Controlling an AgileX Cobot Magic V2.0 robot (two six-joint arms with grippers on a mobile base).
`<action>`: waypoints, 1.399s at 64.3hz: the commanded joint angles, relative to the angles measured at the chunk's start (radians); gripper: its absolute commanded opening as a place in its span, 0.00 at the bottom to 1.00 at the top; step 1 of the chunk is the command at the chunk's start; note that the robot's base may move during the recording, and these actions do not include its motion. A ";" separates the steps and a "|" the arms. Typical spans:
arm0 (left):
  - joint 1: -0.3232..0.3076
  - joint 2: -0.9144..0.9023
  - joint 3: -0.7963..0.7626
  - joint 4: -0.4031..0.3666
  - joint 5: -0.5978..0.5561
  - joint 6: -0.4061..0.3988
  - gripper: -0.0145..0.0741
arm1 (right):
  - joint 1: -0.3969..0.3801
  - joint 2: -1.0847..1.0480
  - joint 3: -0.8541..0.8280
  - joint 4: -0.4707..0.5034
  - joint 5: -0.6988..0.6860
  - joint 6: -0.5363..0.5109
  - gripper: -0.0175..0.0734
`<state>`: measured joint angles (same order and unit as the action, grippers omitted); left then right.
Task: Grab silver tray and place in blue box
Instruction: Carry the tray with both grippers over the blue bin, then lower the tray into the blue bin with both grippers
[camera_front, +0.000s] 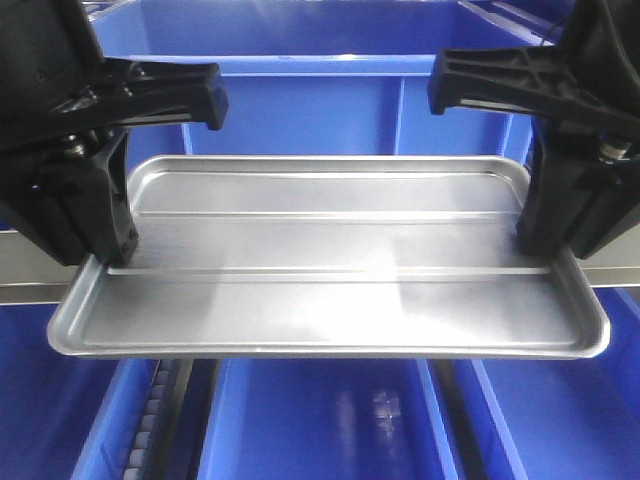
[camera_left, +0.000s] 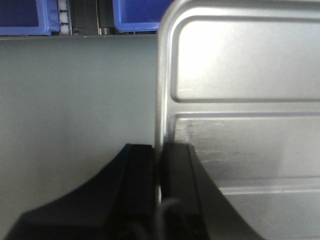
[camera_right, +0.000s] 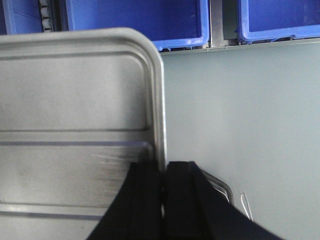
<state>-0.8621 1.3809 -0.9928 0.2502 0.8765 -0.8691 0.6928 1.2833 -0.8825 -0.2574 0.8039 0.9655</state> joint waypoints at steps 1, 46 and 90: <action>-0.005 -0.031 -0.024 0.031 0.007 -0.010 0.16 | -0.004 -0.029 -0.025 -0.045 -0.016 0.000 0.25; 0.262 0.008 -0.382 -0.307 -0.044 0.536 0.16 | -0.125 0.093 -0.456 0.139 -0.054 -0.364 0.25; 0.485 0.513 -1.082 -0.578 -0.081 0.796 0.16 | -0.373 0.622 -1.205 0.424 -0.022 -0.659 0.25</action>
<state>-0.3505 1.9131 -2.0225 -0.1582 0.9158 -0.0745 0.3059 1.9200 -2.0170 0.0077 0.9381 0.3213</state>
